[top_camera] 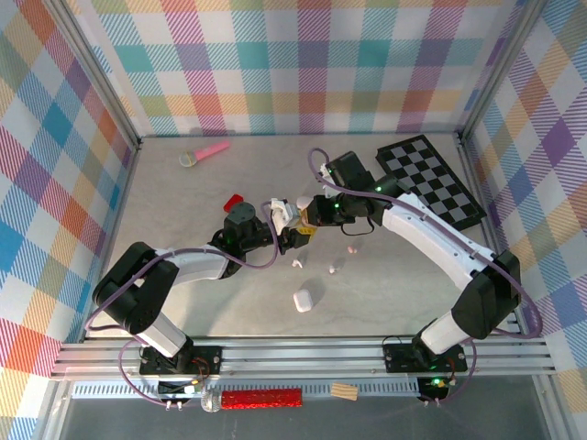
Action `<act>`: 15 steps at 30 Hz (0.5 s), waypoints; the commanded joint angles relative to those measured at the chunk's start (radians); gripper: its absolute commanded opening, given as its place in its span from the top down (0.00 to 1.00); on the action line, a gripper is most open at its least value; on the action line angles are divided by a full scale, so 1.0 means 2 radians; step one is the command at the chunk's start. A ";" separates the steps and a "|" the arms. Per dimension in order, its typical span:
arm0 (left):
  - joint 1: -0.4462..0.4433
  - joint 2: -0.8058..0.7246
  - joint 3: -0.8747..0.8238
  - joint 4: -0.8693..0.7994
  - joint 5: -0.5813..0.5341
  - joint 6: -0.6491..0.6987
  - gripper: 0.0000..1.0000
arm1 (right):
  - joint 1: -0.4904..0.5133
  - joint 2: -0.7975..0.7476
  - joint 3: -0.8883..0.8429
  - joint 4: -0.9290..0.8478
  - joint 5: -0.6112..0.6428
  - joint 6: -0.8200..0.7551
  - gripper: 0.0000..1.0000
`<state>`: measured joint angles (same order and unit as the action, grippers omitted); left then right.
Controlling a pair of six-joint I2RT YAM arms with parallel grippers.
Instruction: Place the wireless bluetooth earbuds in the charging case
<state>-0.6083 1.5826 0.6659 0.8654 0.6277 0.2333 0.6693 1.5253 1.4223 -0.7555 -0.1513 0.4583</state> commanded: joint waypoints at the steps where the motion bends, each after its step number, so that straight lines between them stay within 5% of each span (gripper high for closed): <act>1: -0.006 -0.010 0.011 0.006 0.007 0.010 0.62 | 0.004 0.007 0.012 -0.017 -0.012 -0.010 0.81; 15: -0.006 -0.008 0.008 0.020 0.006 0.005 0.62 | 0.004 -0.031 -0.010 0.008 0.006 0.002 0.65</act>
<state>-0.6140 1.5826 0.6662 0.8661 0.6273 0.2329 0.6693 1.5188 1.4189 -0.7559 -0.1570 0.4587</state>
